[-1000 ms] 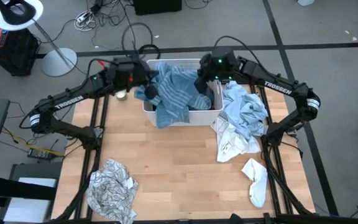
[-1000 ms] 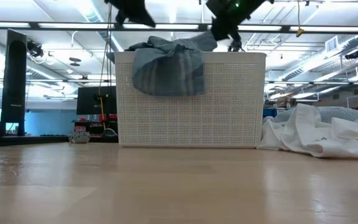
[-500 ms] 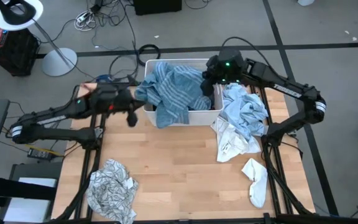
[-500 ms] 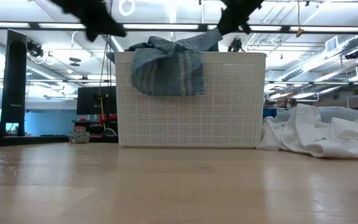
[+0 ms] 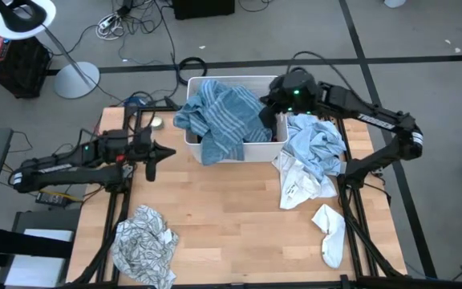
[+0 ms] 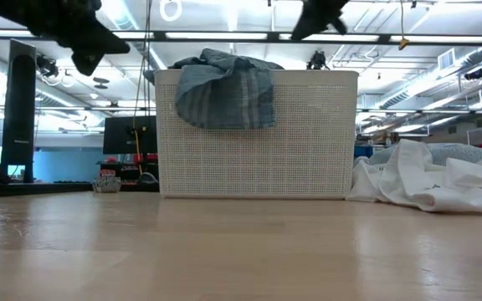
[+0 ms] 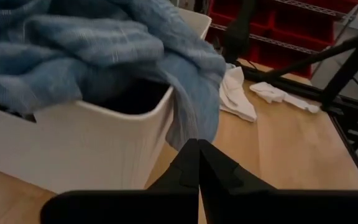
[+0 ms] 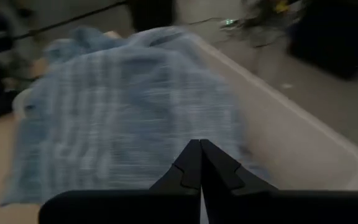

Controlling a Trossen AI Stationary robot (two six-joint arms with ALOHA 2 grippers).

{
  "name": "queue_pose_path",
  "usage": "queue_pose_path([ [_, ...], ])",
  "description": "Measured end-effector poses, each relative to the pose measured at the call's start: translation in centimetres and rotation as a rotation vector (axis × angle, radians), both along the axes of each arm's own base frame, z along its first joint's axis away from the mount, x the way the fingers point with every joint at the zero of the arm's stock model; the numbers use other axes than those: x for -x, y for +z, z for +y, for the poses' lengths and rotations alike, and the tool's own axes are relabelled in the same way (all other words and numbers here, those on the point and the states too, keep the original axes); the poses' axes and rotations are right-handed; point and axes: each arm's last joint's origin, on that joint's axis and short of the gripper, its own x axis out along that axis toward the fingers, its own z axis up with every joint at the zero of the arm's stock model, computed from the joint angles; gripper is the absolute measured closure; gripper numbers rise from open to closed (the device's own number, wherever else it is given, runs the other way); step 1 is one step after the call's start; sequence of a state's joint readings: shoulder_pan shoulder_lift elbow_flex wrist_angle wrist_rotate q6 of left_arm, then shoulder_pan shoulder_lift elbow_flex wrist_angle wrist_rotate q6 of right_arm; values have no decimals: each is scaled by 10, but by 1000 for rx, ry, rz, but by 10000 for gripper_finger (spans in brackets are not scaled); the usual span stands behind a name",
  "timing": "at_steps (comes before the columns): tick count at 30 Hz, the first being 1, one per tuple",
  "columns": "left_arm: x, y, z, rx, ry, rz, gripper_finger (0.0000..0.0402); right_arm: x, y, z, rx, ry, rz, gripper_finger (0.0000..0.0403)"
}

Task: Sort clothes
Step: Put the blue polo shirt into the laundry bin

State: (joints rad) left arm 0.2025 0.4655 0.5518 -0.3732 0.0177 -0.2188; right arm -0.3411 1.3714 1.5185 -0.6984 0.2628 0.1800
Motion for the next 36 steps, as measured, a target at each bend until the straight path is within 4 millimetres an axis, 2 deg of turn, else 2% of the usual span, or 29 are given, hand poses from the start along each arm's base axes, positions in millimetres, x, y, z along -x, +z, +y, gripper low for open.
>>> queue_pose_path([
  [10,1,-34,-5,4,-92,76,396,-82,-39,2,-35,261,-107,403],
  [15,1,-41,-8,-15,-166,100,396,-106,-62,-22,-30,257,-148,403],
  [18,0,-41,-9,-15,-186,101,396,-115,-83,-41,-84,243,-132,403],
  [22,0,-40,-12,-18,-209,91,396,-119,-119,-71,-192,181,-50,403],
  [28,-1,-39,-15,-24,-241,80,396,-109,-163,-102,-325,50,124,403],
  [33,-1,-39,-15,-38,-237,80,396,-94,-178,-110,-327,-64,296,403],
  [36,-1,-39,-15,-38,-236,82,396,-89,-171,-109,-302,-80,314,403],
])
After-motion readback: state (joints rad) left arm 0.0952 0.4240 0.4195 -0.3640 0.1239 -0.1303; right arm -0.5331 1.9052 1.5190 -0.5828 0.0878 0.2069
